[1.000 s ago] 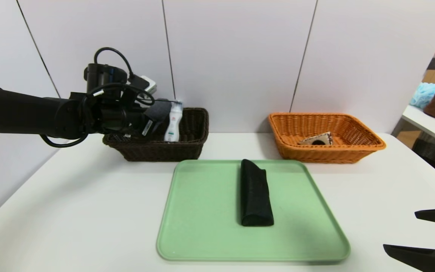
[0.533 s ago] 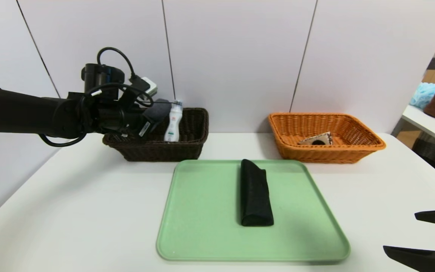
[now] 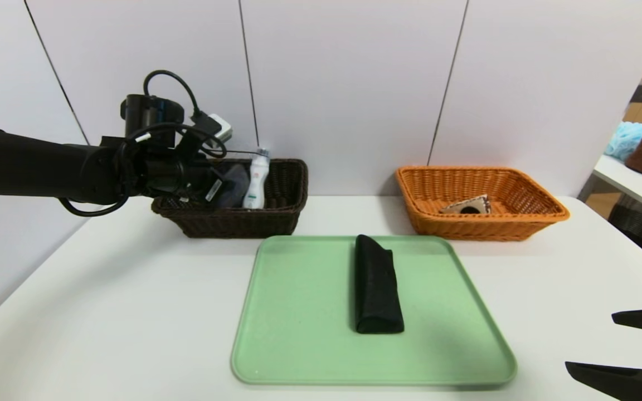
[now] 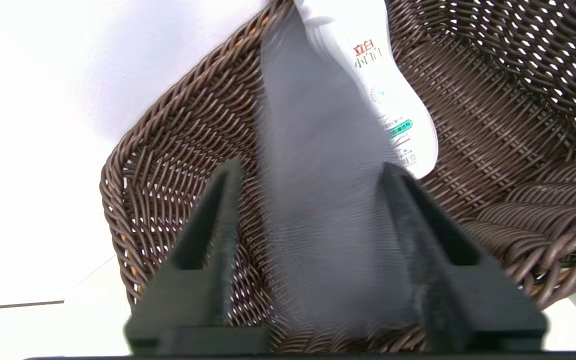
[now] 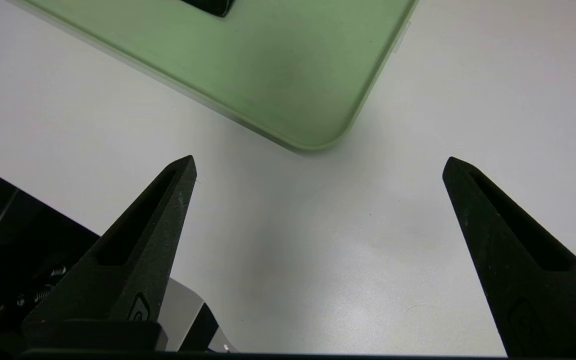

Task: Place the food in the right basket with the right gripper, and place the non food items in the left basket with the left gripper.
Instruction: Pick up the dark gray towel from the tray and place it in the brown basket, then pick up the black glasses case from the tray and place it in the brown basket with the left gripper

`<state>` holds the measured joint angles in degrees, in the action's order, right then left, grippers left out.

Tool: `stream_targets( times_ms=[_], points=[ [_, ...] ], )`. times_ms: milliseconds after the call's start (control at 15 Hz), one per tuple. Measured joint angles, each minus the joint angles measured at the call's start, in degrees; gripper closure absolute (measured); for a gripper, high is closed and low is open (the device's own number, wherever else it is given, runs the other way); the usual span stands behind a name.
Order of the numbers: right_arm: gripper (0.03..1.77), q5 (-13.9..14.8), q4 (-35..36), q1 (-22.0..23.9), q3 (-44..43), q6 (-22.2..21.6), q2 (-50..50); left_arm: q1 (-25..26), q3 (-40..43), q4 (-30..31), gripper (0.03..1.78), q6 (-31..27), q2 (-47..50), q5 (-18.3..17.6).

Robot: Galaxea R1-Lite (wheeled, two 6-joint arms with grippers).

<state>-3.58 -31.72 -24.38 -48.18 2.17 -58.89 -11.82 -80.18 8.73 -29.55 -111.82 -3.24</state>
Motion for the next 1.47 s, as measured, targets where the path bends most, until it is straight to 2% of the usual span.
stream_targets(
  times_ms=[333,667,800,933,1200,1333,1467],
  points=[
    [0.10,0.0,0.0,0.0,0.1,0.0,0.0,0.0,-0.9,0.0,0.44,0.1,0.4,0.0],
    [0.10,0.0,0.0,0.0,0.1,0.1,0.0,-0.5,-0.7,-0.4,0.29,0.8,3.3,-0.1],
    [0.10,0.0,0.0,0.0,0.1,0.2,0.0,-2.8,0.0,-1.6,0.25,3.5,6.2,-0.5],
    [0.10,0.0,0.0,-0.1,0.0,0.1,0.1,-6.3,0.3,-4.7,0.22,6.7,9.9,-0.8],
    [0.10,0.0,0.0,-0.1,-0.1,0.1,0.2,-18.2,0.1,-14.2,0.17,15.1,18.6,0.3],
    [0.10,0.0,0.1,-0.1,-0.2,0.1,0.2,-25.6,0.0,-18.6,0.16,20.1,22.0,3.3],
    [0.10,0.0,0.6,-0.1,-0.4,0.1,0.2,-34.1,-0.1,-22.4,0.15,26.0,24.3,7.8]
  ],
)
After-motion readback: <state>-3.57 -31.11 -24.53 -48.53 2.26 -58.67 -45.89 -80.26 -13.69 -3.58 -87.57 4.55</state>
